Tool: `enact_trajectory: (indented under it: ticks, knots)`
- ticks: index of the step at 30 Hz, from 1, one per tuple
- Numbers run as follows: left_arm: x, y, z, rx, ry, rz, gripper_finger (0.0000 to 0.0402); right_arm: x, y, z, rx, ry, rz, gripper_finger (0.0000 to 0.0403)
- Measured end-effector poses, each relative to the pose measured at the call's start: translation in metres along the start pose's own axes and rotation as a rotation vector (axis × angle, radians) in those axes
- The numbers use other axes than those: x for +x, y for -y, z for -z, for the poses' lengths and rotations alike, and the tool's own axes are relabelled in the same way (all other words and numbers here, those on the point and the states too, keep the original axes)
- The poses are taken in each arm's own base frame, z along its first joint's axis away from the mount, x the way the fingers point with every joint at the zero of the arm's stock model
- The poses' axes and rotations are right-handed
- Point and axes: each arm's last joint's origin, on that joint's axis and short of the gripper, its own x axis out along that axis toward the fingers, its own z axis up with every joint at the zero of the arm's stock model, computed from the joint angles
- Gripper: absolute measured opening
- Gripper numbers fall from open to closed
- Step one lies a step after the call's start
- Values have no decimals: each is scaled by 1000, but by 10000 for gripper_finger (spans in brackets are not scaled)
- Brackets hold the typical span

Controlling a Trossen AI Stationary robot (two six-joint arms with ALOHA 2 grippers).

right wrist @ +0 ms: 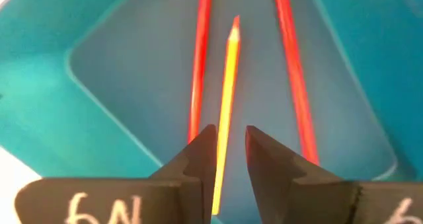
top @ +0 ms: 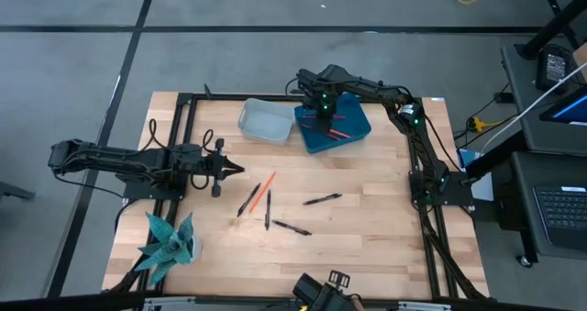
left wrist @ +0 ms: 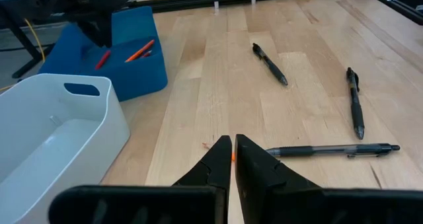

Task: Sort pens & pencils
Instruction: Put the orange pencil into the blue bin

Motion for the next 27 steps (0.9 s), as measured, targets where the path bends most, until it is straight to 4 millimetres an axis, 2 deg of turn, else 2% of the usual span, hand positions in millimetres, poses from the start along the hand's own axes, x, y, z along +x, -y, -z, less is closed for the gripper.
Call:
enact_trajectory:
  ticks: [8, 13, 19, 24, 27]
  knots:
    - [0, -1, -4, -55, 41, -20, 14, -6, -3, 5, -25, -24, -39, 83]
    - [0, -2, -6, -60, 54, -65, 14, -37, -15, 11, -46, 94, -161, 83]
    - [0, -3, -7, -64, 67, -84, 14, -76, -36, 24, -89, 232, -138, 83]
    - [-1, -3, -10, -67, 96, -87, 14, -84, -59, 45, -138, 357, -115, 83]
    - [-1, -4, -11, -68, 111, -88, 14, -77, -72, 62, -149, 449, -105, 83]
